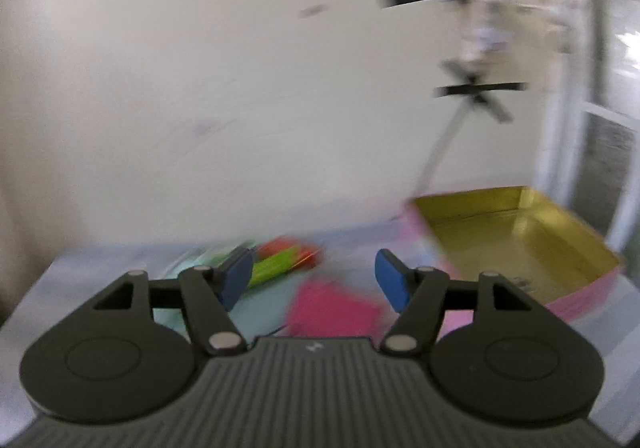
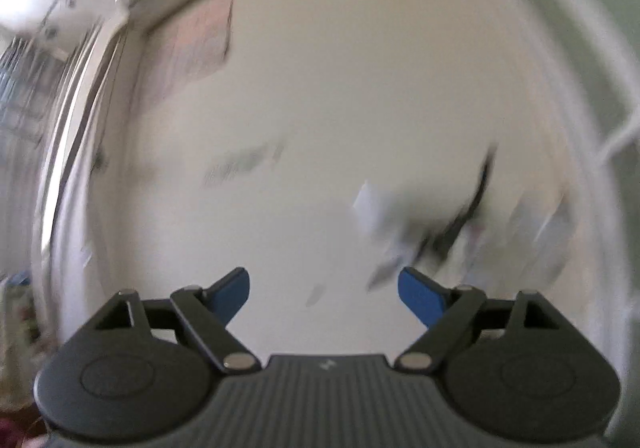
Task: Organize objects
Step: 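Lower the small printed packet into the pink tin and open the right gripper, then move both grippers toward the pink shiny purse on the bed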
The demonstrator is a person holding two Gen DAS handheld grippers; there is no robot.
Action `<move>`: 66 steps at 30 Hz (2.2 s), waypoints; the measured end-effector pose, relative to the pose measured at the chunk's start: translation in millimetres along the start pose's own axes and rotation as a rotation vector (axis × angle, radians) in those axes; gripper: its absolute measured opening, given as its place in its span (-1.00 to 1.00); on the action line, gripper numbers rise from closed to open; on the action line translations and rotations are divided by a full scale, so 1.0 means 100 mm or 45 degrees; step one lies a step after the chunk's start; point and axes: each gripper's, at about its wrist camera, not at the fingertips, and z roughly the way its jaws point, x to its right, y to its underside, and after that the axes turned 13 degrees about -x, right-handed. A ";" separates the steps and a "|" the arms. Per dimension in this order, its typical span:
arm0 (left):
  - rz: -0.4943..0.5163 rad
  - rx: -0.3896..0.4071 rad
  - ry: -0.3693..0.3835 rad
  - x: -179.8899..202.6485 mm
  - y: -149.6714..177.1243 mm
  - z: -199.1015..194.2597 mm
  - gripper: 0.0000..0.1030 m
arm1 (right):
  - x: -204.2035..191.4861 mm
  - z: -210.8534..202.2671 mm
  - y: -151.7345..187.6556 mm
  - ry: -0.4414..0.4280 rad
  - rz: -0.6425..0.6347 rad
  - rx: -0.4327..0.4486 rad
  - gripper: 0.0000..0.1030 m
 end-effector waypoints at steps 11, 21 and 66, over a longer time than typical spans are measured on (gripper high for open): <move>-0.236 -0.237 -0.017 -0.95 1.11 0.31 0.35 | -0.52 2.25 1.93 -0.067 0.001 -0.885 0.79; -0.334 -0.247 0.125 -0.97 1.33 0.37 0.35 | -0.36 3.04 2.01 -0.275 0.019 -1.122 0.61; -0.278 -0.456 0.558 -0.22 1.19 0.82 0.61 | -0.84 1.08 2.60 0.055 -0.440 -0.977 0.72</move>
